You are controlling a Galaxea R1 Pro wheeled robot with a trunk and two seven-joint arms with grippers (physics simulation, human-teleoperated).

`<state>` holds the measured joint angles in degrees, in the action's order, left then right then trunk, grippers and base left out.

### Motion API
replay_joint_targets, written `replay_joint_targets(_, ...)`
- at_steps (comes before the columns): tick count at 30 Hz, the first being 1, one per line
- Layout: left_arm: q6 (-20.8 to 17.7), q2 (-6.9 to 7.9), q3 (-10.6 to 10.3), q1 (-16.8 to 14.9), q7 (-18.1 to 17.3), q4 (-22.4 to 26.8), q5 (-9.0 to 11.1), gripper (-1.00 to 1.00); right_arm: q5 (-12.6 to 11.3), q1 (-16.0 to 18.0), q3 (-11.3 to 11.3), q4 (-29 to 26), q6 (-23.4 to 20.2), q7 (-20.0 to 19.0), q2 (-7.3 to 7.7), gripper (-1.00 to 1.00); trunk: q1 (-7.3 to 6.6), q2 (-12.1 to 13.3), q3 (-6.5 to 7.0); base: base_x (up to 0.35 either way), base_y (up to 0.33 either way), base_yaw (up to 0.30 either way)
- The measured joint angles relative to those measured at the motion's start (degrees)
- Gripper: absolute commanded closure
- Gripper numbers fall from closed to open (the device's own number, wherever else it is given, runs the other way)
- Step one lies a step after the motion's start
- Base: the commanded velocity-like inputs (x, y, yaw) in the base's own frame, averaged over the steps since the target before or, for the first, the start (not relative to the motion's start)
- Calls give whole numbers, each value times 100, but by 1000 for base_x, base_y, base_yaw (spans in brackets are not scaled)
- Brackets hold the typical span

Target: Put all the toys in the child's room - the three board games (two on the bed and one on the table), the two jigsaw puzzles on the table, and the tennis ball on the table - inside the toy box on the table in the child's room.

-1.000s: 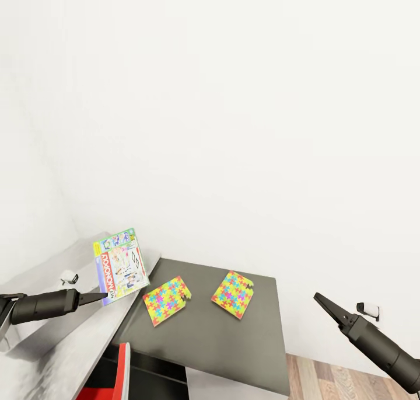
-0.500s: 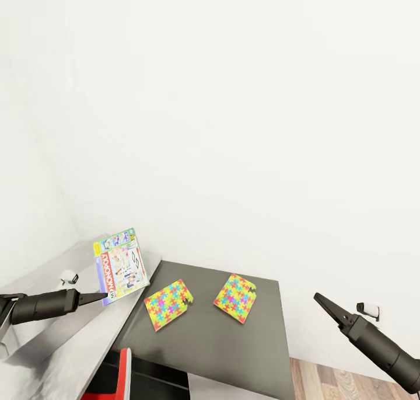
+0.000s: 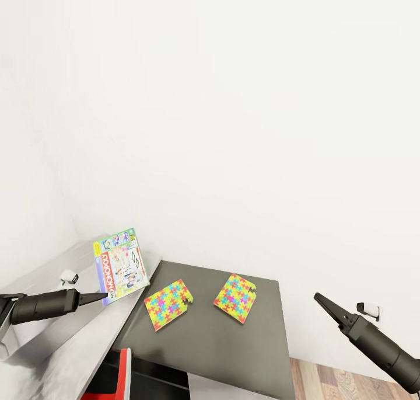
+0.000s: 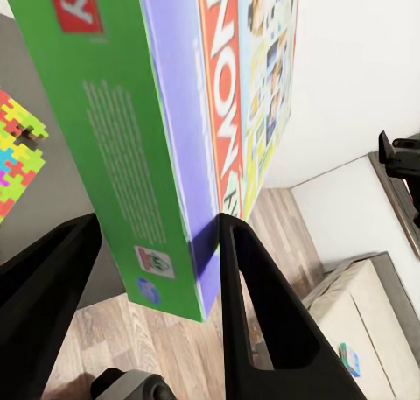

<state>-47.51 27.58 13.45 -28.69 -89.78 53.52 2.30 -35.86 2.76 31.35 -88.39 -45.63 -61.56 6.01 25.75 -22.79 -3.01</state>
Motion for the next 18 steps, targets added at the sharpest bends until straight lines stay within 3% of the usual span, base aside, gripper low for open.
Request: replay_joint_targets(18, -136, 3, 47, -24, 0, -94, -38, 100, -7, 0, 8, 6, -6, 0, 5, -100, 0, 0, 0, 0, 0, 0)
